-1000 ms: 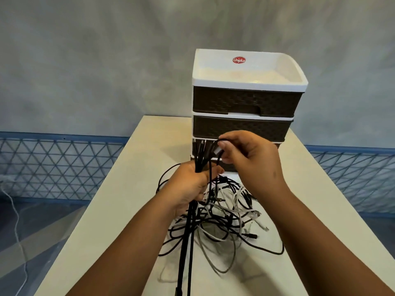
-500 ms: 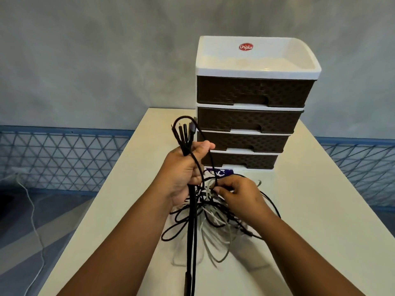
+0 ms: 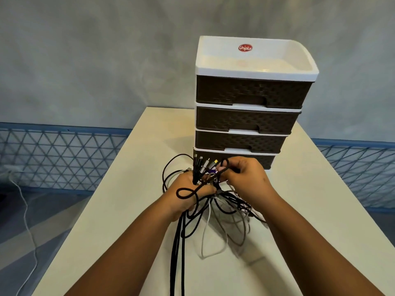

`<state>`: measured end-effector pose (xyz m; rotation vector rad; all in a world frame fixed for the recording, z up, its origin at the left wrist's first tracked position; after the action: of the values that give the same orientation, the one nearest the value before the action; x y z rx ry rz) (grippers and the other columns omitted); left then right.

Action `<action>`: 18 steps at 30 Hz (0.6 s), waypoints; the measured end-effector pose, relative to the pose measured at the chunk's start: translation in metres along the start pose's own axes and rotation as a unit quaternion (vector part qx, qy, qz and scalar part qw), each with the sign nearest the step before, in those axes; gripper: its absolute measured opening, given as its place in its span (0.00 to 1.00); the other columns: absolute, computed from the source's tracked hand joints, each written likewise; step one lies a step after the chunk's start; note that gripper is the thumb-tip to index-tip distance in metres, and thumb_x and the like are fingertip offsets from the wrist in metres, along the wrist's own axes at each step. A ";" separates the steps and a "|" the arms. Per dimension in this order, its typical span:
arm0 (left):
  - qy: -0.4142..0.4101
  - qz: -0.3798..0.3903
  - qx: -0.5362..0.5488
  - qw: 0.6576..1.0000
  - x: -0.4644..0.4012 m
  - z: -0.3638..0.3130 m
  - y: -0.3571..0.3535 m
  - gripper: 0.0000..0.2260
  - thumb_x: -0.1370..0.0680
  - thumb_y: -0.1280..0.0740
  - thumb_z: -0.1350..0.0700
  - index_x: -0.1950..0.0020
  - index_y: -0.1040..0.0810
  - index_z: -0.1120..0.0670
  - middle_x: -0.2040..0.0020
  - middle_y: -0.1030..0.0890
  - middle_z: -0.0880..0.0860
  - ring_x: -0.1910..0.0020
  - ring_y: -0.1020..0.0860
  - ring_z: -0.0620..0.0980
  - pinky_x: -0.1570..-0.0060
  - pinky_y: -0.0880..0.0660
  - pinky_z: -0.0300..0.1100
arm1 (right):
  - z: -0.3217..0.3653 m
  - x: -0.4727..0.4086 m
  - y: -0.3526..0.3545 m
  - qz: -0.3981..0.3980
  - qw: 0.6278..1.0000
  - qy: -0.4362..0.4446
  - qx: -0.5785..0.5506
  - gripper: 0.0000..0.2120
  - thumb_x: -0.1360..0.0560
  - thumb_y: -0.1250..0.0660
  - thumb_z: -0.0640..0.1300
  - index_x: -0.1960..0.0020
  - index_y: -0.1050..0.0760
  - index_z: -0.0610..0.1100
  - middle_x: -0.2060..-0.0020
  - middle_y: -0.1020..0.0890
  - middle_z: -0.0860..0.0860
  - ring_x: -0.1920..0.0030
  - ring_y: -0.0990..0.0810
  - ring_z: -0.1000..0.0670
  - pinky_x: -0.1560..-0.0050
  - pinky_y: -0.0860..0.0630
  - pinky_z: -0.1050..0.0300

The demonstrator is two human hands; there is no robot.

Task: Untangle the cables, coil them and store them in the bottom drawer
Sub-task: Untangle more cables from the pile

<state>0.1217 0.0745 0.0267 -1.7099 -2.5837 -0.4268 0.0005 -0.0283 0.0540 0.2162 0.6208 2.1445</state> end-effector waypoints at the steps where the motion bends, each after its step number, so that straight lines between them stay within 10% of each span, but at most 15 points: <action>1: -0.010 0.004 -0.001 1.000 0.001 -0.002 -0.002 0.05 0.26 0.28 0.60 0.55 0.19 0.50 0.75 0.27 0.44 0.77 0.32 0.45 0.75 0.35 0.37 | 0.002 0.000 0.000 0.002 1.000 0.006 0.003 0.05 0.24 0.32 0.40 0.55 0.17 0.47 0.62 0.15 0.49 0.58 0.16 0.48 0.51 0.19 0.44; 6: -0.068 0.045 0.092 0.992 0.002 -0.009 -0.014 0.08 0.24 0.27 0.54 0.48 0.18 0.41 0.51 0.15 0.45 0.49 0.18 0.42 0.48 0.23 0.35 | 0.012 -0.001 0.004 -0.011 1.000 0.022 0.006 0.07 0.23 0.32 0.41 0.58 0.18 0.48 0.65 0.16 0.51 0.62 0.17 0.54 0.58 0.21 0.56; 12: -0.039 -0.100 -0.075 0.991 -0.004 -0.005 -0.010 0.09 0.28 0.25 0.54 0.57 0.25 0.45 0.62 0.21 0.43 0.65 0.24 0.35 0.70 0.31 0.24 | 0.010 -0.004 0.007 -0.037 0.998 0.001 -0.046 0.04 0.23 0.32 0.39 0.53 0.18 0.44 0.63 0.15 0.45 0.63 0.17 0.54 0.58 0.20 0.57; 18: 0.006 -0.043 -0.115 0.992 -0.010 -0.003 -0.012 0.11 0.29 0.25 0.51 0.56 0.28 0.45 0.59 0.24 0.42 0.61 0.25 0.39 0.65 0.32 0.34 | 0.005 -0.014 0.017 -0.097 0.988 -0.033 -0.117 0.04 0.23 0.31 0.40 0.51 0.19 0.41 0.67 0.17 0.46 0.67 0.18 0.54 0.65 0.21 0.61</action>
<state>0.1140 0.0607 0.0255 -1.6530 -2.6986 -0.7623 -0.0012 -0.0458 0.0681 0.0927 0.3334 1.9916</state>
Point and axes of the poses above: each hand's wrist, its own x-axis away from the middle knuckle, its own y-axis out of the back of the hand, z = x × y, the point moved 3 cm from there along -x, towards the middle knuckle
